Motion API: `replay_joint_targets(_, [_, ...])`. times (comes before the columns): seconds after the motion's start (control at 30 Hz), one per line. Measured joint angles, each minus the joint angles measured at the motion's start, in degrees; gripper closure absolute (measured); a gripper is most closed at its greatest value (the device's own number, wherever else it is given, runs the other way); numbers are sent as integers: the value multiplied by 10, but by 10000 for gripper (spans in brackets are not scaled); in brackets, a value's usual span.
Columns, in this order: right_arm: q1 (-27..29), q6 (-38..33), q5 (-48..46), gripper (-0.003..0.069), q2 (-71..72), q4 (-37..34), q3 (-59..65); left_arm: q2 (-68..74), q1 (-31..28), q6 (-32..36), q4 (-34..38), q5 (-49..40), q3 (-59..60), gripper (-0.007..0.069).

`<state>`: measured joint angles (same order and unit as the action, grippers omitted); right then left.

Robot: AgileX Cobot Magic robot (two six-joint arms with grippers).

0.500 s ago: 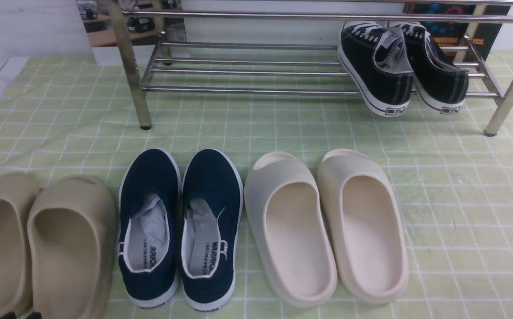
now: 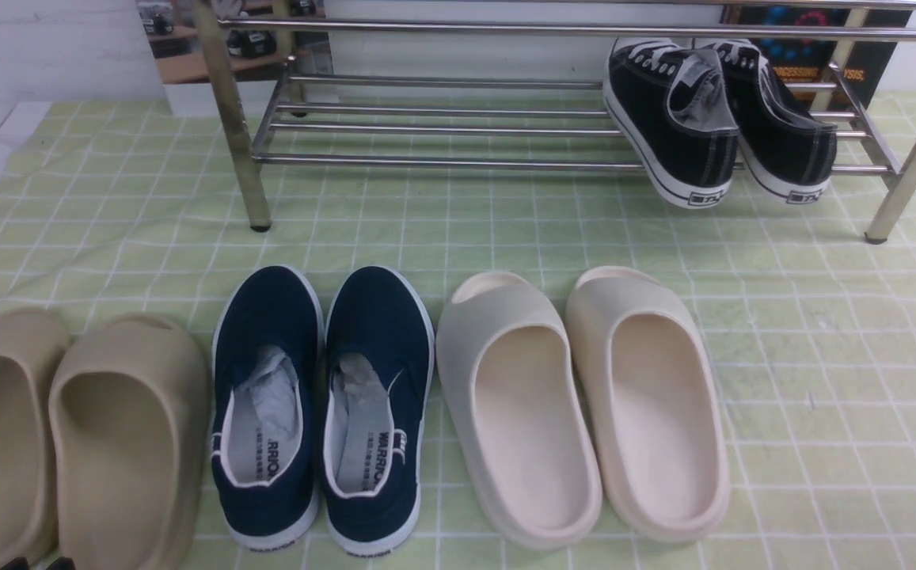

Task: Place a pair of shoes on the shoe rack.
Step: Use the left arm to grab the shoe closest to it

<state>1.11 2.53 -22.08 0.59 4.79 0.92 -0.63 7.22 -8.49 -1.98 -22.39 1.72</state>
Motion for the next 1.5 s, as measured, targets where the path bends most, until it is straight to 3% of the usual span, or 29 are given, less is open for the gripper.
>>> replay_joint_targets(1.17, [0, 0, 0, 655, 0, 0, 0, 0, 0, 0, -1, 2, 0, 386])
replay_joint_targets(1.3, [0, 0, 0, 655, 0, 0, 0, 0, 0, 0, -1, 67, 0, 386])
replay_joint_targets(1.5, [0, 0, 0, 655, 0, 0, 0, 0, 0, 0, -11, 273, 0, 386])
